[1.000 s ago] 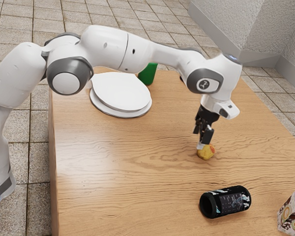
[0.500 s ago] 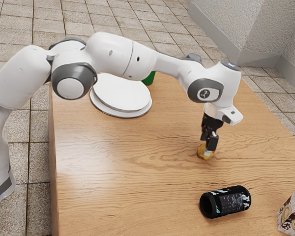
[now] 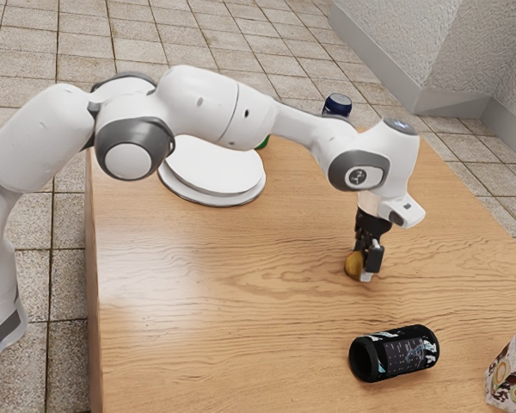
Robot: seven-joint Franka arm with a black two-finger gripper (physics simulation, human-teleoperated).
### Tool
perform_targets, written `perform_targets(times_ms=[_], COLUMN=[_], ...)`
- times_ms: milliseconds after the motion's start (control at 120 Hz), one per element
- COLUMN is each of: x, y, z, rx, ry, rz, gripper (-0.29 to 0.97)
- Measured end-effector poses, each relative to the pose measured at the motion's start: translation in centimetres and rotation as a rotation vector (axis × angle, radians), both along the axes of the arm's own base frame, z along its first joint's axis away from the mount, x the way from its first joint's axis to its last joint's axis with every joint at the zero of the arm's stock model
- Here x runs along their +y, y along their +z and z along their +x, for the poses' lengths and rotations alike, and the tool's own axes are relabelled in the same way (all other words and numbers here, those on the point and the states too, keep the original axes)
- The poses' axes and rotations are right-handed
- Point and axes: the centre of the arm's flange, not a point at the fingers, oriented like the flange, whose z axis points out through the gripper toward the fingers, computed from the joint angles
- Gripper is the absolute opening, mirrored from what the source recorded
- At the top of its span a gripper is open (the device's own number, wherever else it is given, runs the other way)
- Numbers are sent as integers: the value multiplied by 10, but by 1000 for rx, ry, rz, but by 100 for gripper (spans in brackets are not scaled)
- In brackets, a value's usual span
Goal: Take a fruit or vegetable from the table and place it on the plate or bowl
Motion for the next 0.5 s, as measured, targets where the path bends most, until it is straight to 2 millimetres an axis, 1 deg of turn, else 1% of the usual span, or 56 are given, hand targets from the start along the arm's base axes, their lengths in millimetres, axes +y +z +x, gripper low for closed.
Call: perform_targets(times_ms=[117, 167, 225, 292, 500], x=[0, 0, 0, 1, 3], y=[-6, -7, -7, -7, -8], z=[2, 2, 2, 2, 3], rx=[0, -2, -4, -6, -7], ry=[0, 1, 2, 3, 19], rz=[-2, -4, -5, -3, -1], gripper=[67, 63, 55, 50, 54])
